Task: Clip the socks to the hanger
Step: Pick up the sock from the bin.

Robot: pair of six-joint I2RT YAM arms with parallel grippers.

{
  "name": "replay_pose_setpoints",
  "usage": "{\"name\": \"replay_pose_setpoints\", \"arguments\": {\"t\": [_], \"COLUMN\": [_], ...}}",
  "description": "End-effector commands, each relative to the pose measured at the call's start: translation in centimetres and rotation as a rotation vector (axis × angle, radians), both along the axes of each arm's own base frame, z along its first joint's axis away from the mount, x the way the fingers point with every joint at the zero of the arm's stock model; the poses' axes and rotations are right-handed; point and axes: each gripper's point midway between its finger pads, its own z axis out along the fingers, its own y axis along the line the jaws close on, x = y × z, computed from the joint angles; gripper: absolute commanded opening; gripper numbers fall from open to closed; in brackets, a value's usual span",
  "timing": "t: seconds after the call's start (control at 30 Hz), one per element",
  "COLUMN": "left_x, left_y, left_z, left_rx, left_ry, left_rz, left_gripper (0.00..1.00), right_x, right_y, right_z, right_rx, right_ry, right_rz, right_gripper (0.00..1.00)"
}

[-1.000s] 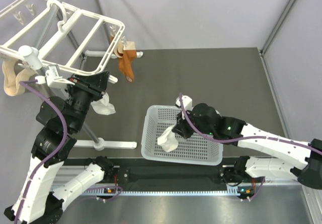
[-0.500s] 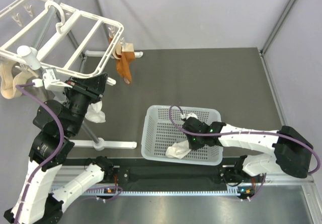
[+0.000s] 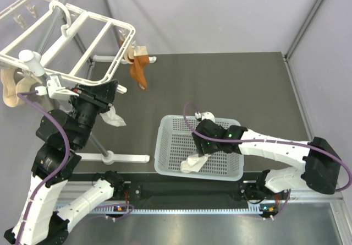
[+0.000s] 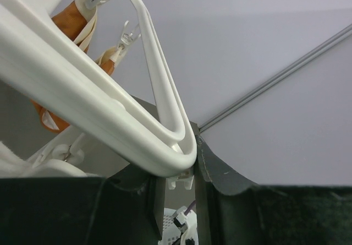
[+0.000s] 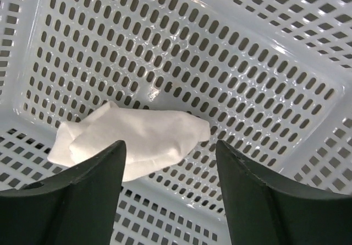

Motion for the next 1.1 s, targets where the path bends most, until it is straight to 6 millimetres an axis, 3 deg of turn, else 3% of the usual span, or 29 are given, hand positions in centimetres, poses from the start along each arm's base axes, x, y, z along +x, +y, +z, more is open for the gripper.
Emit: {"name": "replay_pose_setpoints", "arguments": {"t": [0.0,0.17,0.27,0.37,0.4,0.5,0.63,0.77,0.9,1.0,1.07], "left_x": [0.1,0.1,0.1,0.1,0.1,0.2,0.1,0.0,-0.2,-0.2,-0.3], "left_y": [-0.1,0.0,-0.1,-0.1,0.0,-0.2,-0.2,0.0,0.3,0.3,0.3], "left_z": [-0.5,-0.5,-0.7,-0.7,-0.6,-0.6,-0.6,-0.6,-0.5,-0.4,-0.5], "left_rx": [0.024,0.026,0.027,0.029,0.03,0.031,0.028,0.029,0.026,0.025,0.028], "left_ry": [0.012,0.013,0.017,0.017,0.015,0.018,0.018,0.02,0.018,0.018,0.02], "left_rz": [-0.004,-0.001,-0.002,-0.001,0.0,-0.004,-0.004,0.001,0.008,0.007,0.007], "left_gripper": [0.0,0.0,0.0,0.0,0.0,0.0,0.0,0.0,0.0,0.0,0.0], "right_x": [0.7,-0.5,-1.6,-1.6,-1.4,-0.1,2.8,4.7,5.0,4.4,3.6], "right_y": [2.3,5.1,5.7,5.5,5.5,5.8,7.2,8.3,9.5,9.0,7.8], "right_z": [0.4,-1.4,-3.3,-4.4,-4.2,-2.6,2.3,6.8,10.6,9.8,7.1], "right_rx": [0.046,0.054,0.044,0.013,0.013,0.019,0.037,0.081,0.18,0.213,0.179], "right_ry": [-0.011,0.033,0.081,0.079,0.067,-0.007,-0.159,-0.281,-0.383,-0.406,-0.359], "right_rz": [0.04,0.115,0.13,0.118,0.114,0.114,0.119,0.131,0.184,0.195,0.192], "right_gripper": [0.66,0.67,0.66,0.52,0.41,0.23,0.01,0.0,0.0,0.01,0.04]}}
